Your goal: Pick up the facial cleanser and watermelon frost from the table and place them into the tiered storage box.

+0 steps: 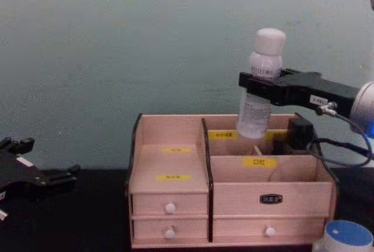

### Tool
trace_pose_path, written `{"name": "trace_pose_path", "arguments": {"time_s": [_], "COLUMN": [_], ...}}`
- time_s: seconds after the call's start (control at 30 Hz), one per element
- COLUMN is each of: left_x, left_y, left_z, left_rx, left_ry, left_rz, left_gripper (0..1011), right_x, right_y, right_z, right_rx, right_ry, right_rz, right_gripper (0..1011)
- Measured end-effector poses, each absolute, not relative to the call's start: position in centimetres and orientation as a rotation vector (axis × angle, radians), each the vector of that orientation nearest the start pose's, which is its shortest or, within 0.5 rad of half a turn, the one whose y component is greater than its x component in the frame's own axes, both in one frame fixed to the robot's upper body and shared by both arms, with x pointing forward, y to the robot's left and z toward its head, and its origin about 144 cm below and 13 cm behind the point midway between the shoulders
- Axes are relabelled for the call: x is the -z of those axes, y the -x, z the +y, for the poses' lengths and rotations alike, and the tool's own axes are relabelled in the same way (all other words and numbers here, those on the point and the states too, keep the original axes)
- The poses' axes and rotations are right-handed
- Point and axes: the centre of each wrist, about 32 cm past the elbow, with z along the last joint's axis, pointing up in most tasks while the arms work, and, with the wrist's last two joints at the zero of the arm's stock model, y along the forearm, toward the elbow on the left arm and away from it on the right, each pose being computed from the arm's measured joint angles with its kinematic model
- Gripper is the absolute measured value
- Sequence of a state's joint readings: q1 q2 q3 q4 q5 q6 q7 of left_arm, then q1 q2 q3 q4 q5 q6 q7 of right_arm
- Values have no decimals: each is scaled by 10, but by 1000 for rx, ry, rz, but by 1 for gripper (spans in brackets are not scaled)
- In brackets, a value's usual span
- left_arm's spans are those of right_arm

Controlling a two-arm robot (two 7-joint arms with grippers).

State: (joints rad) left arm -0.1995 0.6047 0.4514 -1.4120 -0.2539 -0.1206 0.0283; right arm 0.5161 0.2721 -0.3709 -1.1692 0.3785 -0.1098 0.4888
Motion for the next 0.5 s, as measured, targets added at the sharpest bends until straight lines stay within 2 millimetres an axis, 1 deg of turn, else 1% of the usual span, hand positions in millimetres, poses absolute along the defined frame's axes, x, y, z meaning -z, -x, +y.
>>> {"name": "trace_pose_path", "arguments": {"time_s": [0.5], "left_x": [-1140], "left_y": [-489], "left_z": [310], "left_rx": [-1248], "left_ry": [-304], "left_rz": [-285], "left_gripper": [1001], "right_x": [-1200], "right_y": [-599], "right_z": [-228], "right_rx": [845], "right_ry": [-38], "right_rz": [-119], "right_gripper": [600]}}
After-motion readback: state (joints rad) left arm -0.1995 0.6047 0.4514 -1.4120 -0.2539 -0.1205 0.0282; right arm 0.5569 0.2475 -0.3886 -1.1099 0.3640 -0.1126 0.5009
